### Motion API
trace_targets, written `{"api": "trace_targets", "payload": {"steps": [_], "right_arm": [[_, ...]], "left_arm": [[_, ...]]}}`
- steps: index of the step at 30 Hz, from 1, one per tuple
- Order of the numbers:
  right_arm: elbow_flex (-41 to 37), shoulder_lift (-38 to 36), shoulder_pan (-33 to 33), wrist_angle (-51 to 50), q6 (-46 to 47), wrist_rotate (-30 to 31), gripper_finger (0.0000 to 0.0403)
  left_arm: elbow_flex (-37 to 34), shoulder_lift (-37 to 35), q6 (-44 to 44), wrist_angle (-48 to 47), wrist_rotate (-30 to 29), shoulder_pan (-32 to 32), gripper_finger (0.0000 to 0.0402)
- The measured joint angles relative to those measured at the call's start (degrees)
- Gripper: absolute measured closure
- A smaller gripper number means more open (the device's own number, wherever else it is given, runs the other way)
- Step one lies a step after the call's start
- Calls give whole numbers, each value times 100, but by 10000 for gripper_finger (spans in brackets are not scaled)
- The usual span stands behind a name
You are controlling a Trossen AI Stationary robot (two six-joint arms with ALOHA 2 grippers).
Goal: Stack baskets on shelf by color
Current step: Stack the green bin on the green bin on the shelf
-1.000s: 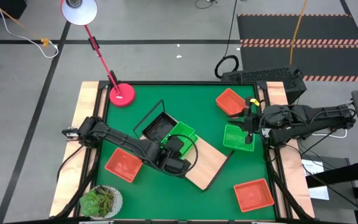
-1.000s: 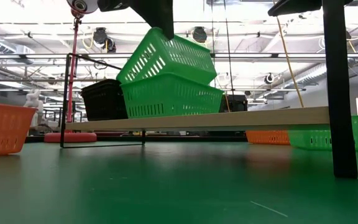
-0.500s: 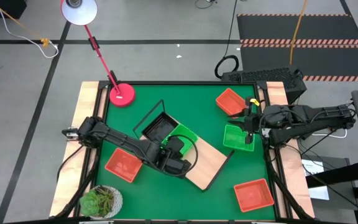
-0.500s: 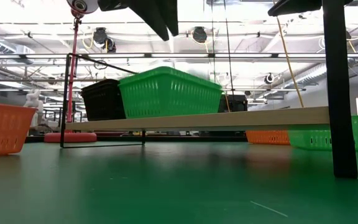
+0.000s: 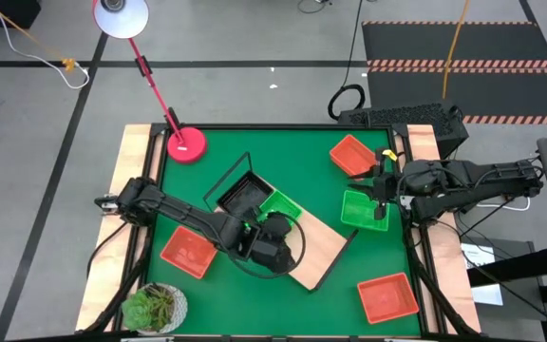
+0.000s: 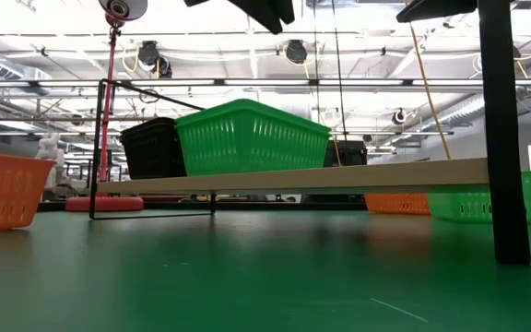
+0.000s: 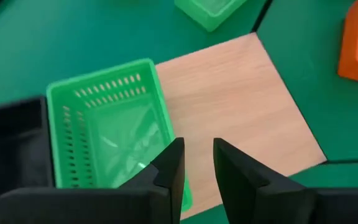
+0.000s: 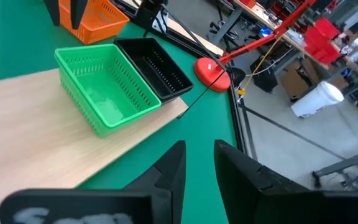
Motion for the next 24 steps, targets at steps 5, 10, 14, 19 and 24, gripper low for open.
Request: {"api": "trace_targets", "payload": {"steps": [5, 10, 14, 19, 24], "right_arm": [[0, -3, 0, 0, 542, 13, 323], [4, -20, 2, -146, 1196, 145, 322], [3, 42, 2, -846, 1987, 151, 307], [-84, 133, 11, -1608, 3164, 45, 282], [-658, 136, 312, -1828, 3927, -166, 271]], "left_arm": [[1, -226, 674, -18, 27, -34, 314], [4, -372, 1162, -321, -310, -251, 314], [4, -355, 1334, -809, -607, -431, 314], [2, -355, 901, -1784, -638, -573, 314], [2, -355, 635, -2235, -964, -691, 314]]}}
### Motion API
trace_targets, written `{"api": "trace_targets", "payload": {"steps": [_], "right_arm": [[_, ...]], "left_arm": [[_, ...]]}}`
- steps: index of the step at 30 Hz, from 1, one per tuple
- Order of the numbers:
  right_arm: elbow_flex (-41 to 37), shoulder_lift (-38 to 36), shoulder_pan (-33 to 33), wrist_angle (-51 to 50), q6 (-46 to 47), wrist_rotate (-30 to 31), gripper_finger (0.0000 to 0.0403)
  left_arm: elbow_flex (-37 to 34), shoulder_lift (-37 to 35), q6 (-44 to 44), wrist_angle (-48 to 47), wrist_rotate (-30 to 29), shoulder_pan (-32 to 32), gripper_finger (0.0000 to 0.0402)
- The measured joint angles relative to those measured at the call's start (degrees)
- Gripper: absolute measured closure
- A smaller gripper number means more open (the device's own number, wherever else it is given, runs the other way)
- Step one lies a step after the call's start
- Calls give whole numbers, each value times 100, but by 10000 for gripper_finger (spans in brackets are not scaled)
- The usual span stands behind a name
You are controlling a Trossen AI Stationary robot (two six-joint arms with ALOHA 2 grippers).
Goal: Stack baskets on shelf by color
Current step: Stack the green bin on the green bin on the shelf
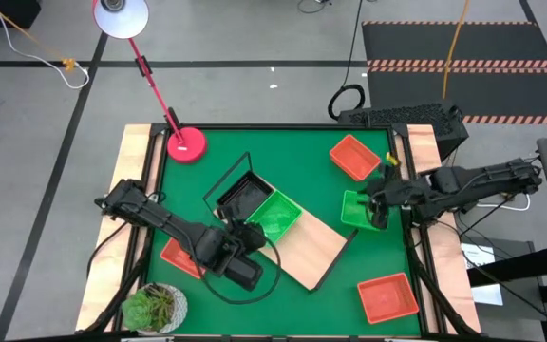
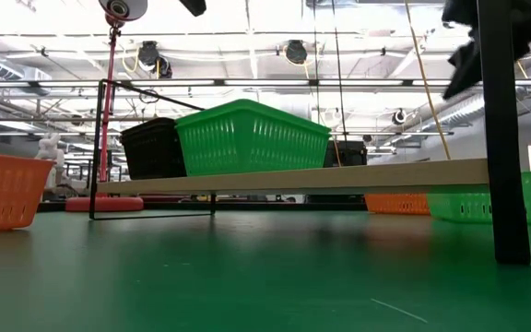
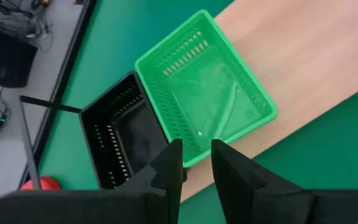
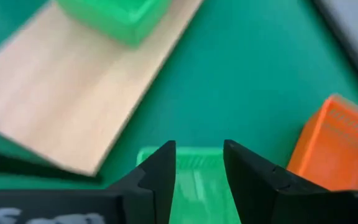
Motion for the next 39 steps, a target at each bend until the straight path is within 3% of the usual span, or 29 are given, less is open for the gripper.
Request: {"api": "trace_targets", "payload": {"steps": [5, 14, 21, 29, 39], "right_arm": [[-254, 0, 350, -315, 475, -11, 271], [-504, -4, 1203, -792, 1601, -786, 271], [-1232, 4, 1913, -363, 1947, -581, 271], [-1417, 38, 2302, -350, 2442, -153, 272], [-1556, 519, 2318, -480, 2833, -154, 324]], "left_arm": [[0, 0, 16, 3, -67, 12, 314], [-2, 0, 352, 455, 39, 11, 314], [-2, 0, 929, 1130, 47, 11, 314], [-2, 0, 1151, 1388, 56, 13, 314], [-4, 0, 1173, 1489, 210, 15, 314]]}}
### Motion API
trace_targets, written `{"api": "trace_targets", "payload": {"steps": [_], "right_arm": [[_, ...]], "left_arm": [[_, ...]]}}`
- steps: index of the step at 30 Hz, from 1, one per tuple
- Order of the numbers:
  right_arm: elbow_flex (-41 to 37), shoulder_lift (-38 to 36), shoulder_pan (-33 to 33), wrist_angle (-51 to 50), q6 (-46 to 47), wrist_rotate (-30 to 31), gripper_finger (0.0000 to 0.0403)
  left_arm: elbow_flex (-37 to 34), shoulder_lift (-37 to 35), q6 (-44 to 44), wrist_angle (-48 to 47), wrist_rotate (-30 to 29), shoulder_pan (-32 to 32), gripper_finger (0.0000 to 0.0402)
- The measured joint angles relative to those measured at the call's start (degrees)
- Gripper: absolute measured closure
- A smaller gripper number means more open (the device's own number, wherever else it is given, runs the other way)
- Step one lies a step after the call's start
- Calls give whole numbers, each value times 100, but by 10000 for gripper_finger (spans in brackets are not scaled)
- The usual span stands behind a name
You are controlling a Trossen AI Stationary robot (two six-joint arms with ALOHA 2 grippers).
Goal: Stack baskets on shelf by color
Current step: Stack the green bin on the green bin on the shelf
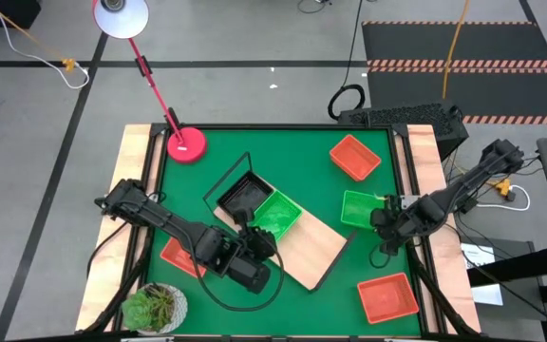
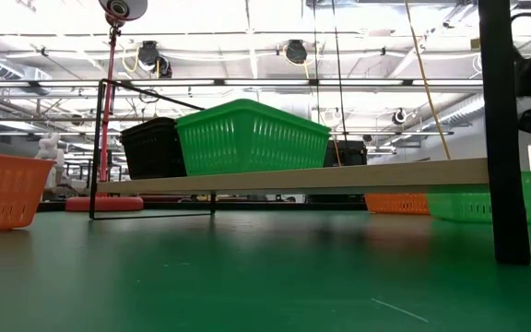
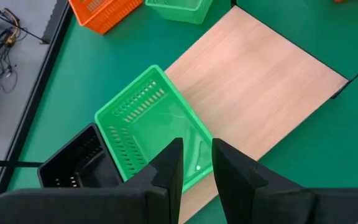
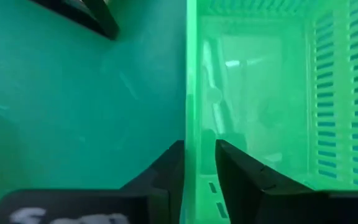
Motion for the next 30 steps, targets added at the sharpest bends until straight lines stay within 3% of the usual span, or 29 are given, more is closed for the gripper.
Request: {"api": "trace_targets", "payload": {"steps": [7, 15, 24, 30], "right_arm": [[-18, 274, -2, 250, -14, 31, 391], [593, 270, -88, -107, -209, 464, 395], [2097, 426, -492, -209, -1858, 1234, 398], [2852, 824, -888, -105, -3287, 1259, 398]], "left_arm": [[0, 0, 48, 1, 1, 2, 314], [0, 1, 281, 81, 1, 22, 314], [0, 2, 351, 146, -1, 125, 314], [0, 2, 455, 144, -1, 125, 314]]}}
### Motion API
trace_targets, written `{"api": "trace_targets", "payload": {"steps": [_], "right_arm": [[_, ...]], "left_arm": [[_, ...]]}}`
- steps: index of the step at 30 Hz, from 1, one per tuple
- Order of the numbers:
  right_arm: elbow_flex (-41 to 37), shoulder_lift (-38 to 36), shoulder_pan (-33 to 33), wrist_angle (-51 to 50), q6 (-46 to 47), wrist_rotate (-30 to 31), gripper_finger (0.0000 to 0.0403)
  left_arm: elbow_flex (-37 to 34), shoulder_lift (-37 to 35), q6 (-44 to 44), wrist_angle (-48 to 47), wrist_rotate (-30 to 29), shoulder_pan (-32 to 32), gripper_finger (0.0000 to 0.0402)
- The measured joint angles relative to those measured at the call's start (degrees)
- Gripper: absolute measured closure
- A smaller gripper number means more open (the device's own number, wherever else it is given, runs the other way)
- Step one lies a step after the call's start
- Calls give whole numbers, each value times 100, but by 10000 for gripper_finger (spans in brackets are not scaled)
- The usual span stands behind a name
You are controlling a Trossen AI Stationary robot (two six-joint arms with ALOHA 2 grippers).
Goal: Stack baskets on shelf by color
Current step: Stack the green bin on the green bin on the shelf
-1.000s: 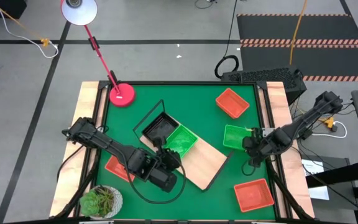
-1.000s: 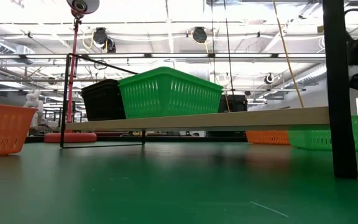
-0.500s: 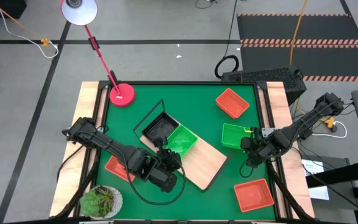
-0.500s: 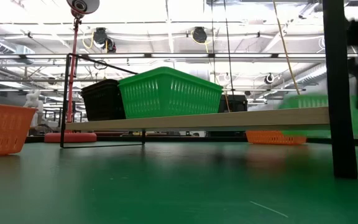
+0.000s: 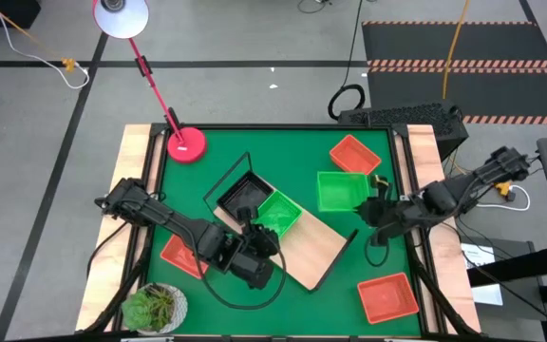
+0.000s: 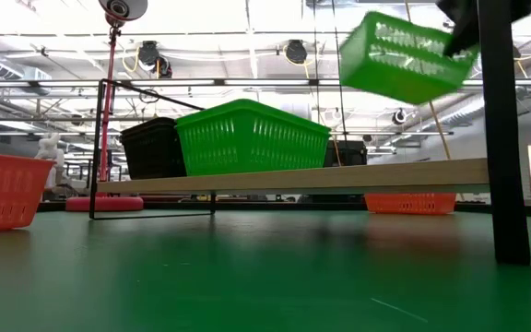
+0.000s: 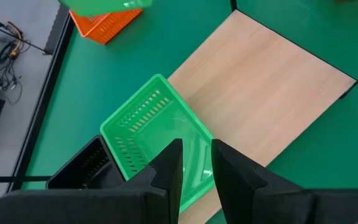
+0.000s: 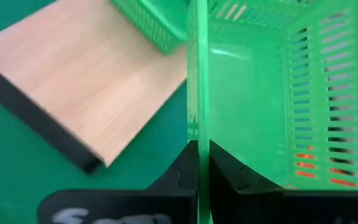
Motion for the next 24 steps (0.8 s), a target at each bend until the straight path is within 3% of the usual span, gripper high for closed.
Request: {"api": "trace_targets", "payload": {"steps": [7, 17, 24], "right_arm": [[419, 528, -467, 1009, -1588, -33, 397], [208, 1208, -790, 2213, -2947, -372, 397], [146, 1500, -987, 3027, -3808, -1002, 397]], "left_arm": [[0, 0, -16, -5, 26, -14, 314], [-2, 0, -351, -212, 127, -256, 314], [-2, 2, -796, -500, 129, -516, 314]]}}
